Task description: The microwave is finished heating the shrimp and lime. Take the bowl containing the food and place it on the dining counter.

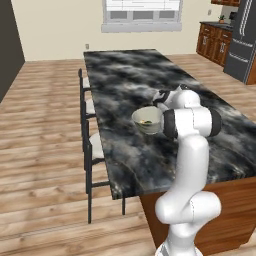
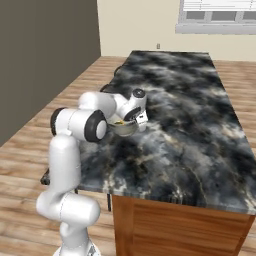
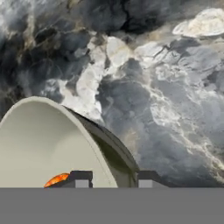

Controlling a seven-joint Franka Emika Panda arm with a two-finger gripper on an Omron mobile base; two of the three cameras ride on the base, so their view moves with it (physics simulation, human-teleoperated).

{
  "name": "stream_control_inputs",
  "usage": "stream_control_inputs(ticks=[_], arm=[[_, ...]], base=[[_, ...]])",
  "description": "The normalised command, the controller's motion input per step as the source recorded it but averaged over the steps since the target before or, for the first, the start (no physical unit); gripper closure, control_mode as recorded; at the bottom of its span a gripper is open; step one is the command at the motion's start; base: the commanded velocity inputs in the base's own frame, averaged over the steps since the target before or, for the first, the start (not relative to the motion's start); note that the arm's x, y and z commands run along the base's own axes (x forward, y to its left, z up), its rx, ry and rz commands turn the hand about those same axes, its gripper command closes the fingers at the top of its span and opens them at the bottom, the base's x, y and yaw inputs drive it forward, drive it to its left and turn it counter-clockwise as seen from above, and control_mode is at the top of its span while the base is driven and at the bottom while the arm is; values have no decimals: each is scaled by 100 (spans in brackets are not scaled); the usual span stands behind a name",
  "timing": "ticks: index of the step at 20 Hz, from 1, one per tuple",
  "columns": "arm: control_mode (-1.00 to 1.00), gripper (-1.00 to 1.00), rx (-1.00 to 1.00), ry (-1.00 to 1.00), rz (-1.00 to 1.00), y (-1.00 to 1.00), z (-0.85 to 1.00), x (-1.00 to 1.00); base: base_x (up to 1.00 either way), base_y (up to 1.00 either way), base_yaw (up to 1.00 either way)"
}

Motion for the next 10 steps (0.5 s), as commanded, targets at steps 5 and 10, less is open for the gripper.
stream_control_inputs(ticks=[5,10], arm=[[-100,-100,2,0,-7,0,62,-40],[-100,-100,0,-14,-1,0,91,-79]], base=[[0,0,0],[0,0,0]])
